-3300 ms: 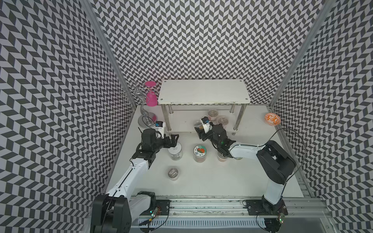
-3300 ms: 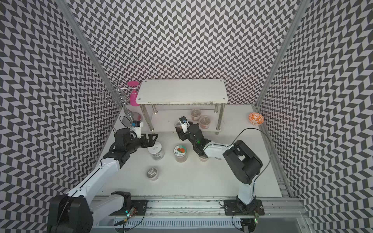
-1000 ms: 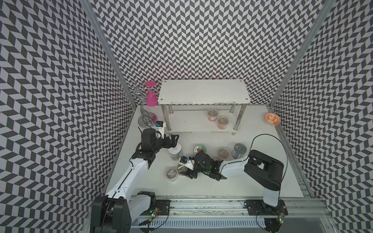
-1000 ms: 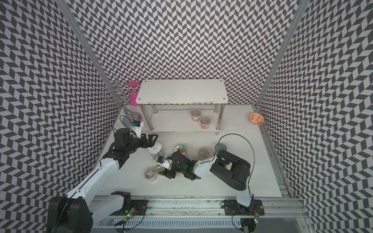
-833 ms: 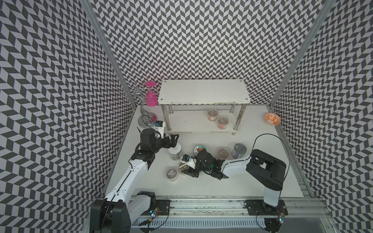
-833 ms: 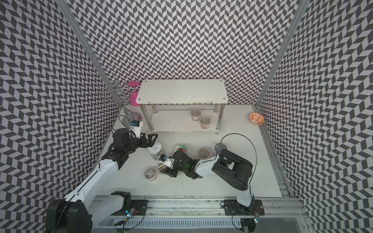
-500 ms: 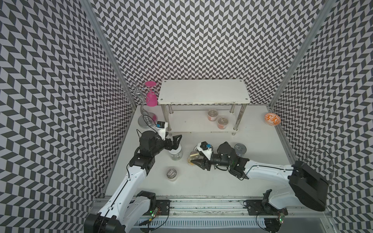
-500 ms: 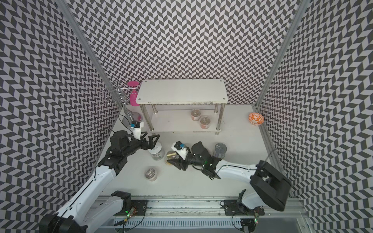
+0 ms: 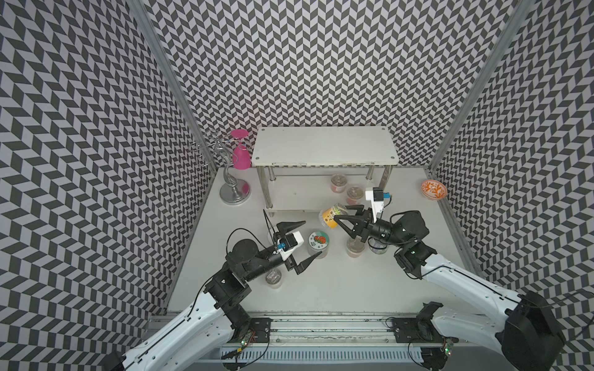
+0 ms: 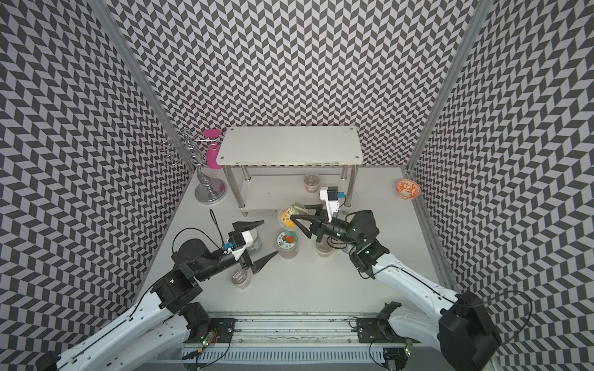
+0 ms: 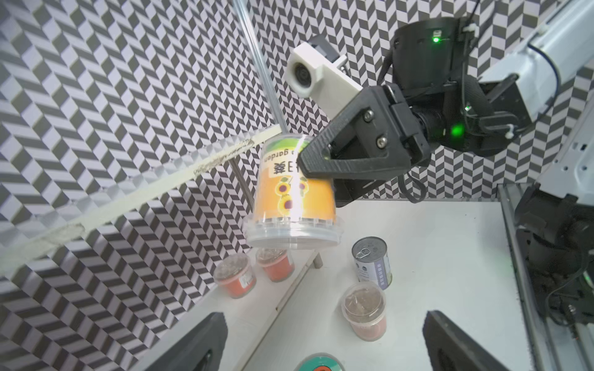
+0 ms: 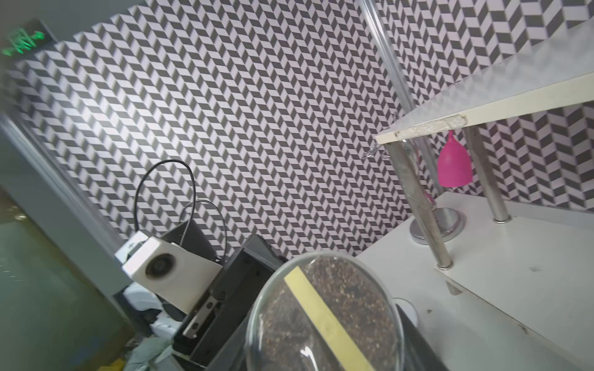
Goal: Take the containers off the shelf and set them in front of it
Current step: 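Pick up a container at the center of the board.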
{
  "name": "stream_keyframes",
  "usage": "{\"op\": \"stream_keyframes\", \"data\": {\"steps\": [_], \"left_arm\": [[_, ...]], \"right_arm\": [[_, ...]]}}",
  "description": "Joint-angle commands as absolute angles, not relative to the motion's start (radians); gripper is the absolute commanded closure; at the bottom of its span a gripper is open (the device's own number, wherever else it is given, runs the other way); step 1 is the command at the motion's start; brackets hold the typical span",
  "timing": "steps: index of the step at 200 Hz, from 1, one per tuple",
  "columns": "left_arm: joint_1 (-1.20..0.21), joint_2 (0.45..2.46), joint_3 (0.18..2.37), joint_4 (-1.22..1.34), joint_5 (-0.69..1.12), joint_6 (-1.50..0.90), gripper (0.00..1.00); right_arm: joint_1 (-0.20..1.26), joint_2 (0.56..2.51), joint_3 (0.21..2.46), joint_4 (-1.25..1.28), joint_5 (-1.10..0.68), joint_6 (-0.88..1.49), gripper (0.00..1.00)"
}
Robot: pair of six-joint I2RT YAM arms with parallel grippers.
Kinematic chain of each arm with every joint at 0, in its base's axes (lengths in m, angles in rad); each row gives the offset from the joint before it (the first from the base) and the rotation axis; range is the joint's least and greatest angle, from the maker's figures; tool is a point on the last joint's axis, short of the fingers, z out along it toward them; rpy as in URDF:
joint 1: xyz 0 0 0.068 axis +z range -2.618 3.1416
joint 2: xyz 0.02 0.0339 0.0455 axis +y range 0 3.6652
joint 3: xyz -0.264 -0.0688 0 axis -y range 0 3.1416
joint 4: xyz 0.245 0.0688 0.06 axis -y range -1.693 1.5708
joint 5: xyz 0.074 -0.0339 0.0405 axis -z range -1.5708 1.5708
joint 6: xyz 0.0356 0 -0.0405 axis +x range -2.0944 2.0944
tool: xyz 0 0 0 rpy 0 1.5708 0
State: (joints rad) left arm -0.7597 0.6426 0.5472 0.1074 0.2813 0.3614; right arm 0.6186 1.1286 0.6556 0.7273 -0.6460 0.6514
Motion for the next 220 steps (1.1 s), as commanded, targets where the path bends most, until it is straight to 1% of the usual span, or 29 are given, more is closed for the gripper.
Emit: {"op": "stream_keyframes", "data": {"steps": [1,21,69,109,133,166,220], "left_arm": [[-0.767,0.683,0.579,0.213,0.236,0.519,0.00],[-0.767,0.746,0.612,0.278,0.282,0.502,0.00],[-0.784,0.819,0.649,0.407,0.318,0.463,0.00],[-0.823,0.861,0.696,0.434,0.319,0.464,0.00],[-0.846,0.891,0.721,0.404,0.321,0.477,0.00],[-0.867,0.915,0.716,0.398,0.308,0.482,0.00],[-0.906,0.937,0.702,0.389,0.259,0.489,0.00]], "right_arm": [[0.615,1.124,0.666,0.947,-0.753,0.874,0.52],[0.616,1.135,0.649,1.039,-0.761,0.957,0.52],[0.617,1.147,0.624,1.115,-0.771,1.056,0.52],[0.617,1.167,0.611,1.161,-0.776,1.106,0.53],[0.617,1.172,0.600,1.189,-0.764,1.129,0.53],[0.618,1.183,0.582,1.263,-0.731,1.179,0.53],[0.614,1.181,0.578,1.287,-0.686,1.192,0.55]]}}
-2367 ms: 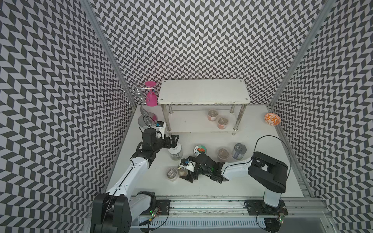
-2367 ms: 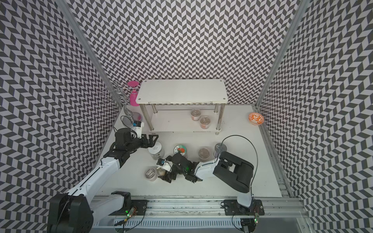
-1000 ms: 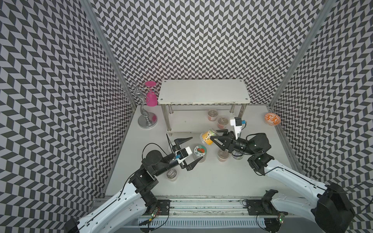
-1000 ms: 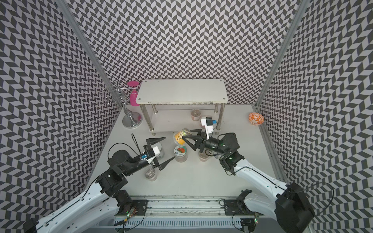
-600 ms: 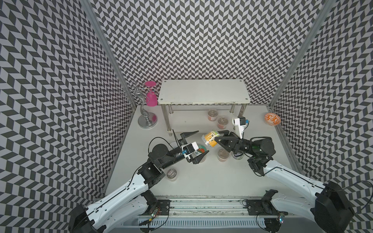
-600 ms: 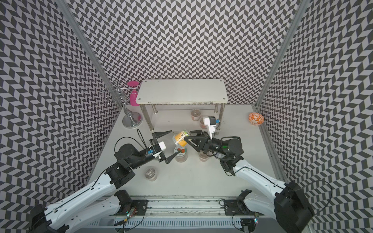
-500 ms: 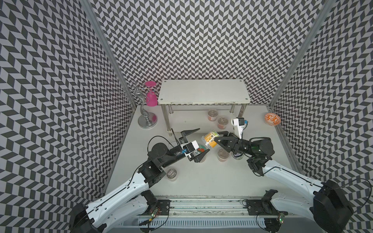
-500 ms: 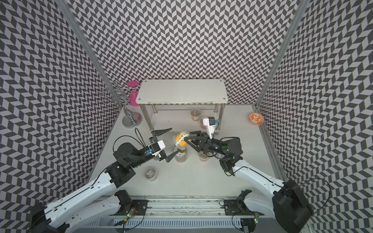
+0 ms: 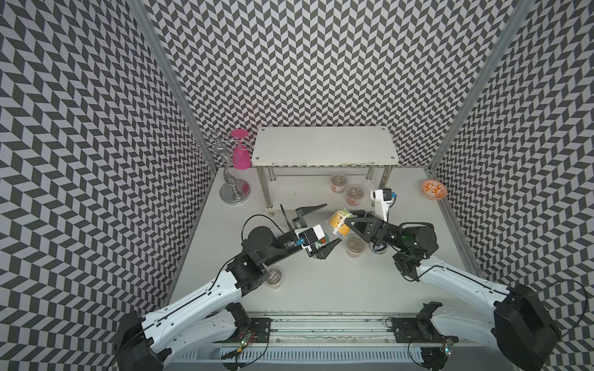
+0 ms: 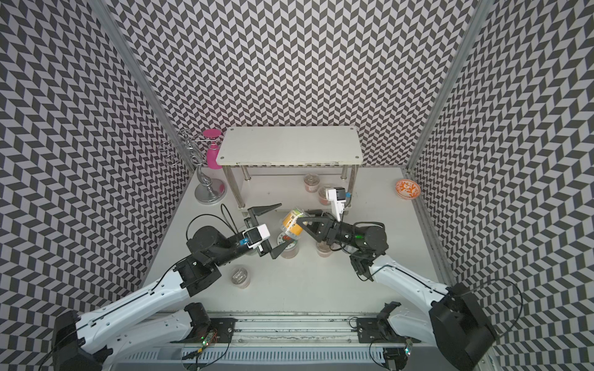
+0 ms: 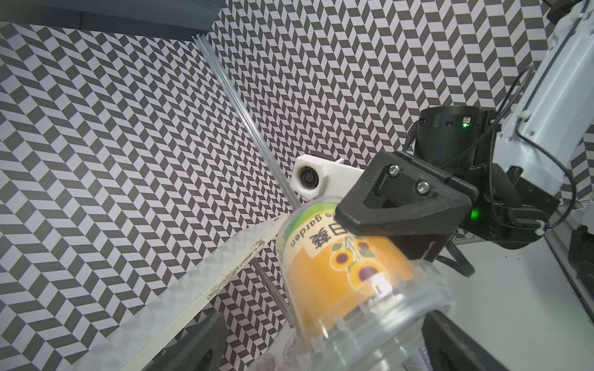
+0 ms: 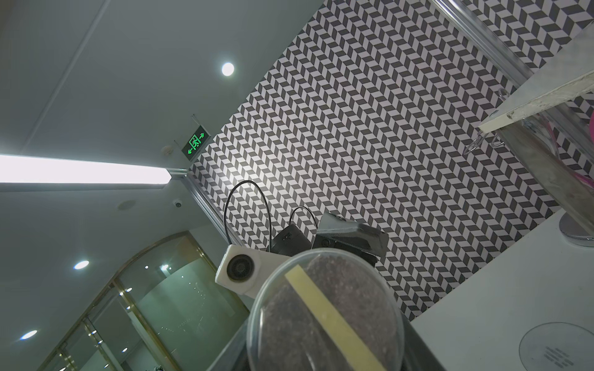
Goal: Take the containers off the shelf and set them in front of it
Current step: 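Pick up a container at the center of the board.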
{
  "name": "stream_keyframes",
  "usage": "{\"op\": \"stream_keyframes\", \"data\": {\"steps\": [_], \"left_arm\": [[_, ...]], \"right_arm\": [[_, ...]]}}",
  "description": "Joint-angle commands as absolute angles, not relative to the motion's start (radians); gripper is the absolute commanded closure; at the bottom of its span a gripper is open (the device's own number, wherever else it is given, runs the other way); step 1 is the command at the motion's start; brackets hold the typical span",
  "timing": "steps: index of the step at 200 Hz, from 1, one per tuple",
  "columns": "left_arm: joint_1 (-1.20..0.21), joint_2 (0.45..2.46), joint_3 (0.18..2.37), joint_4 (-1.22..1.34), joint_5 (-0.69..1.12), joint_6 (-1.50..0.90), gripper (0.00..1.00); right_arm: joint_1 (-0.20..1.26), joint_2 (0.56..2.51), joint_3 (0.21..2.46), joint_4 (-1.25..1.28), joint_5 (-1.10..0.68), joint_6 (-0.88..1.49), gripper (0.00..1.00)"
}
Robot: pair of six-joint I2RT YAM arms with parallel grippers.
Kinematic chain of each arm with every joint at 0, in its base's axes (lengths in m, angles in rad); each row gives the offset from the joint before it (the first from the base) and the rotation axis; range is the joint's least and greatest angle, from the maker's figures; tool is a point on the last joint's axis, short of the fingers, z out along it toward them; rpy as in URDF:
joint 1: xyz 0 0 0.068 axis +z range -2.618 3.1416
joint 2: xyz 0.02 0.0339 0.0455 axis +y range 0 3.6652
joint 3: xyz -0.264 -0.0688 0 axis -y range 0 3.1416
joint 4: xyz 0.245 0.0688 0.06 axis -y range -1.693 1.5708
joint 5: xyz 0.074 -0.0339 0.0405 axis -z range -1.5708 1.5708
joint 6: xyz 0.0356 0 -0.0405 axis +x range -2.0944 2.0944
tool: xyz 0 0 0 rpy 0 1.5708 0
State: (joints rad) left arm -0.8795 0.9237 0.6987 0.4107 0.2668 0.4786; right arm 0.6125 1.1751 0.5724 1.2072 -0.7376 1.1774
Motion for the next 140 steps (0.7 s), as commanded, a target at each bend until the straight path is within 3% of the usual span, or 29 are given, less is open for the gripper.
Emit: {"op": "stream_keyframes", "data": {"steps": [1,66,140], "left_arm": [[-0.907,0.936,0.701,0.388,0.259,0.489,0.00],[-0.905,0.868,0.651,0.353,0.208,0.461,0.01],[-0.974,0.958,0.680,0.561,0.137,0.413,0.00]], "right_arm": [[0.615,1.181,0.578,1.287,-0.686,1.192,0.55],[0.600,1.177,0.572,1.290,-0.649,1.193,0.56],[0.624,1.198,0.554,1.330,-0.626,1.231,0.57]]}}
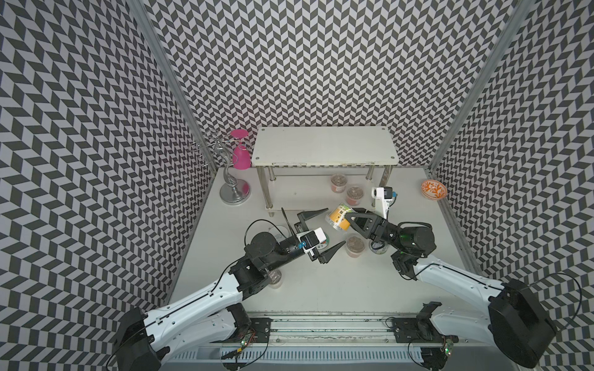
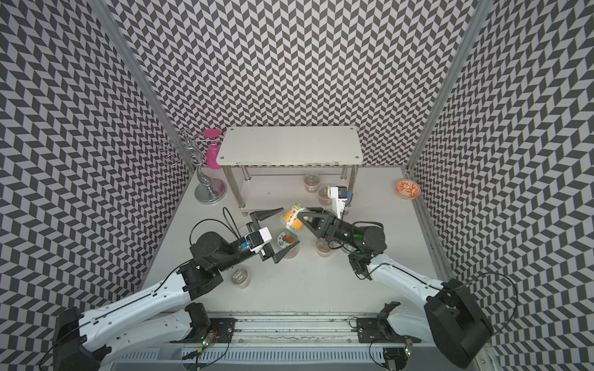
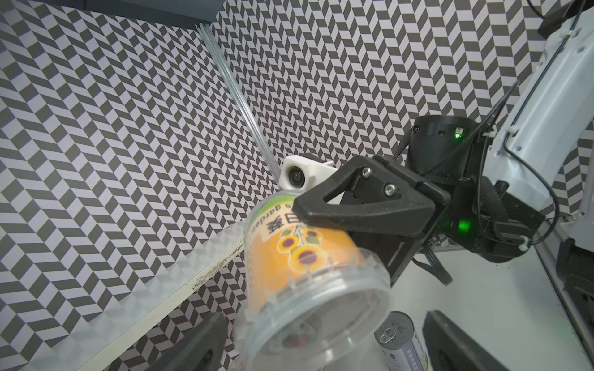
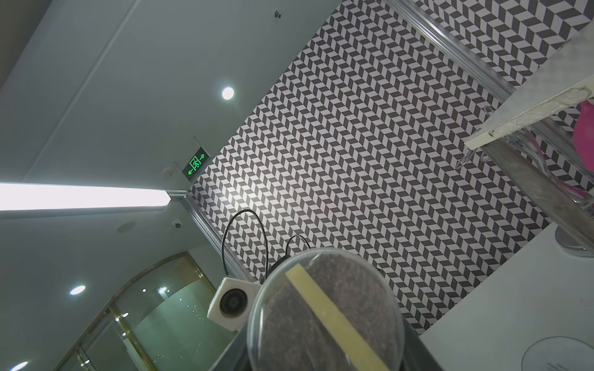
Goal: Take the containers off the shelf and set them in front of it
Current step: 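Pick up a container at the center of the board.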
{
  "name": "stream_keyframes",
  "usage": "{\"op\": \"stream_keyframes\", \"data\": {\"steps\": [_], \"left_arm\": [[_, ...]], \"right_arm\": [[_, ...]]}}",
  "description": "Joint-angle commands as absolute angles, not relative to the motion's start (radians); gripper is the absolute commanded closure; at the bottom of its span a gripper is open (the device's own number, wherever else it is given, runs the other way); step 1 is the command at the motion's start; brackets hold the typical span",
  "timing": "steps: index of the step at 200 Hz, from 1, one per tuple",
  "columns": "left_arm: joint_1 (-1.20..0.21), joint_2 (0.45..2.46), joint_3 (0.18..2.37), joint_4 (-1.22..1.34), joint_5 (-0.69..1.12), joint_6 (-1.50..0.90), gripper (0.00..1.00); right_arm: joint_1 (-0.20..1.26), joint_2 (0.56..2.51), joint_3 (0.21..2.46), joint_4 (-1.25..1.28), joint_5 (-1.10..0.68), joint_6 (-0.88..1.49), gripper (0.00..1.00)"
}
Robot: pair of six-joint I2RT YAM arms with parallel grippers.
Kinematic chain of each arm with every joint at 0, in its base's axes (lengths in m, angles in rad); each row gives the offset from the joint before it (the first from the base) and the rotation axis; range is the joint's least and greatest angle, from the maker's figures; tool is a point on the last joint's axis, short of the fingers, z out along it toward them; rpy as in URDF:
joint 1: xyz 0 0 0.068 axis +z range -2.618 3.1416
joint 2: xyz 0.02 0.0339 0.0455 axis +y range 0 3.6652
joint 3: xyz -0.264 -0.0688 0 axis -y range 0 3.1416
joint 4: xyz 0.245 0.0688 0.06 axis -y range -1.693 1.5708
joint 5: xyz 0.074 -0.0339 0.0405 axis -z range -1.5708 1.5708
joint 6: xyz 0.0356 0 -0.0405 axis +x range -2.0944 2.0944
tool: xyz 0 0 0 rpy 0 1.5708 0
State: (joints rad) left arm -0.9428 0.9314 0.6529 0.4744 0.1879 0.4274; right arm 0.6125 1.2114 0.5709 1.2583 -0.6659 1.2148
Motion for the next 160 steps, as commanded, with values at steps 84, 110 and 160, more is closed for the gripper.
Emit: {"op": "stream_keyframes", "data": {"steps": [84,110,160], "left_arm": [[-1.007,1.012,0.713,0.591,0.000,0.339,0.10],[-1.008,1.018,0.715,0.582,0.014,0.321,0.16],[-1.008,1.027,0.741,0.531,0.016,0.286,0.29]], "right_arm": [[0.634,1.144,0.498,1.300,-0.535,1.228,0.58],[0.637,1.138,0.491,1.299,-0.523,1.228,0.58],[0.641,1.128,0.471,1.306,-0.509,1.233,0.57]]}}
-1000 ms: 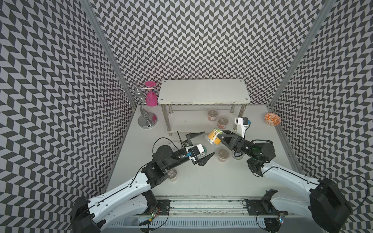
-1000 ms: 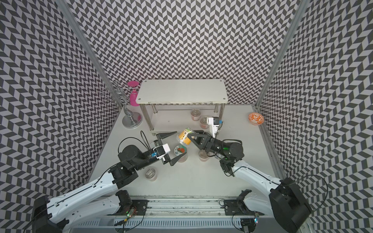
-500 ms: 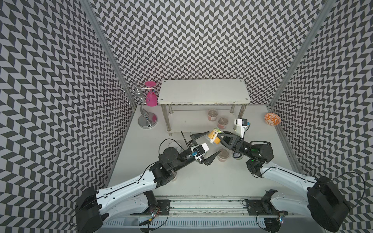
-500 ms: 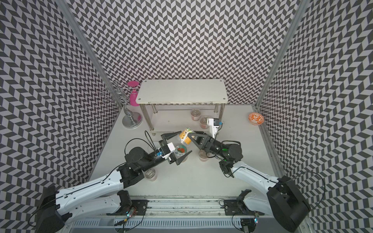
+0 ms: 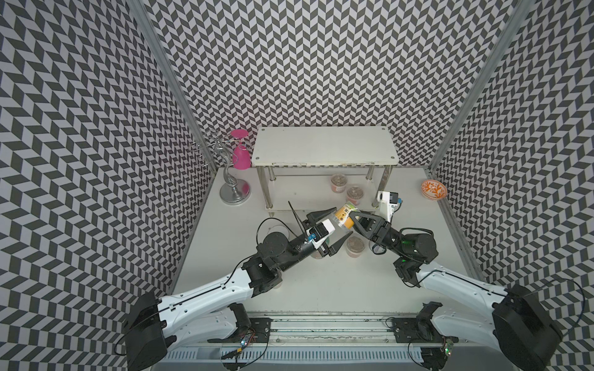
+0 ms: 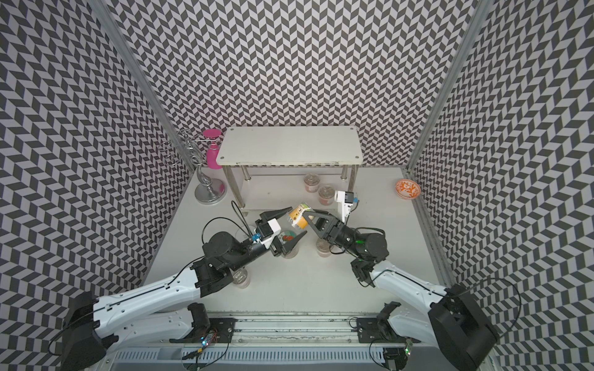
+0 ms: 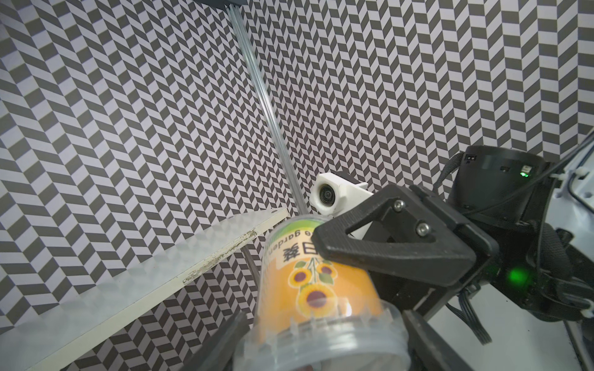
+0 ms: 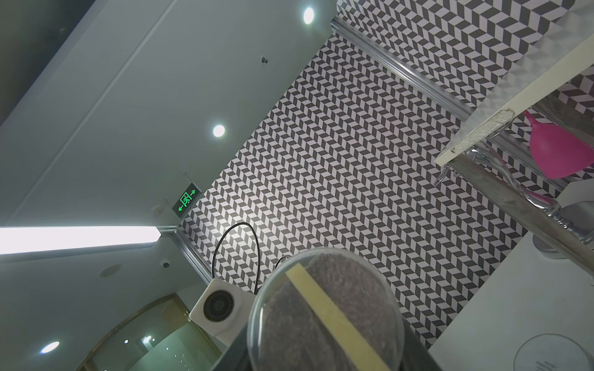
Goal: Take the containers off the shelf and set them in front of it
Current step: 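Pick up a container at the center of the board.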
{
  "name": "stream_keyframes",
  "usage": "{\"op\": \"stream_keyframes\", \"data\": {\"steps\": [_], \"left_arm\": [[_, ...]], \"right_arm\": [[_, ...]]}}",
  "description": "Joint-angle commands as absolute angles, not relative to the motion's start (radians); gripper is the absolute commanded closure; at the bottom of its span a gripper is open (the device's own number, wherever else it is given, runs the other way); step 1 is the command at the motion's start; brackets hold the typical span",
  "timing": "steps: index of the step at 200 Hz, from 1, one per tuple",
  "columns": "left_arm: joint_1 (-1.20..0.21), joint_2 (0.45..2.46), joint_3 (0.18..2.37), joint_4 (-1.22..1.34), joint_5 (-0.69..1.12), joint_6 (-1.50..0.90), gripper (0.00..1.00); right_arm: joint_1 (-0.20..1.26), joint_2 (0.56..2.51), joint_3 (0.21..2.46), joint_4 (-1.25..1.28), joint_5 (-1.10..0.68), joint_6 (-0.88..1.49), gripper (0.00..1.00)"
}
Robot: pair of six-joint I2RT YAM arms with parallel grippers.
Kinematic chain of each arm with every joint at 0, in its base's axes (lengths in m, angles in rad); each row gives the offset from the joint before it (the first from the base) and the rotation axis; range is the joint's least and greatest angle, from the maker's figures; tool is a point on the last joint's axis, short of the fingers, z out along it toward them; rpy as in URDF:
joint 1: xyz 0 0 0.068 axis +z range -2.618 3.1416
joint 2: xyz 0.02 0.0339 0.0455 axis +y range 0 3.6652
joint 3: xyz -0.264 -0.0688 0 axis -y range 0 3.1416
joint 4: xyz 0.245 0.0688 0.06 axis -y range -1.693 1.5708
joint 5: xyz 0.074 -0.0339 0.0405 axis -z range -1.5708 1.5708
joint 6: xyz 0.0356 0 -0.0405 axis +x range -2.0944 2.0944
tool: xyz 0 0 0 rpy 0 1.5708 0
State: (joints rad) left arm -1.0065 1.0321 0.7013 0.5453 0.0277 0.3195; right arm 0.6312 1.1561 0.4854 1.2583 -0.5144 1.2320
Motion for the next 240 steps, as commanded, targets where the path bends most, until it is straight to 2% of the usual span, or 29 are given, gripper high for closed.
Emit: {"op": "stream_keyframes", "data": {"steps": [1,27,58,74,81,106,133,148,176,198,240], "left_arm": [[-1.008,1.026,0.740,0.531,0.016,0.285,0.29],[-1.008,1.002,0.734,0.508,0.015,0.274,0.33],[-1.007,0.972,0.741,0.446,0.011,0.257,0.34],[-1.007,0.954,0.762,0.360,0.009,0.238,0.35],[-1.008,0.946,0.771,0.312,0.010,0.225,0.35],[-1.008,0.908,0.798,0.091,0.023,0.156,0.36],[-1.027,0.927,0.848,-0.248,0.064,0.034,0.39],[-1.059,0.950,0.860,-0.392,0.052,-0.040,0.40],[-1.115,0.981,0.831,-0.497,-0.002,-0.225,0.40],[-1.140,1.079,0.833,-0.543,-0.051,-0.335,0.39],[-1.136,1.269,0.855,-0.578,0.032,-0.442,0.36]], "right_arm": [[0.641,1.127,0.471,1.306,-0.509,1.233,0.57],[0.641,1.123,0.461,1.296,-0.506,1.219,0.49],[0.640,1.108,0.448,1.270,-0.474,1.160,0.18],[0.629,1.066,0.449,1.148,-0.451,1.072,0.03],[0.622,1.045,0.457,1.071,-0.450,1.021,0.00],[0.599,0.979,0.530,0.705,-0.463,0.765,0.01],[0.582,0.934,0.652,0.287,-0.359,0.399,0.00],[0.578,0.937,0.709,0.134,-0.287,0.263,0.00],[0.574,0.945,0.754,0.016,-0.207,0.117,0.00],[0.572,0.966,0.777,-0.027,-0.180,0.066,0.00],[0.567,0.975,0.799,-0.087,-0.126,0.014,0.00]]}}
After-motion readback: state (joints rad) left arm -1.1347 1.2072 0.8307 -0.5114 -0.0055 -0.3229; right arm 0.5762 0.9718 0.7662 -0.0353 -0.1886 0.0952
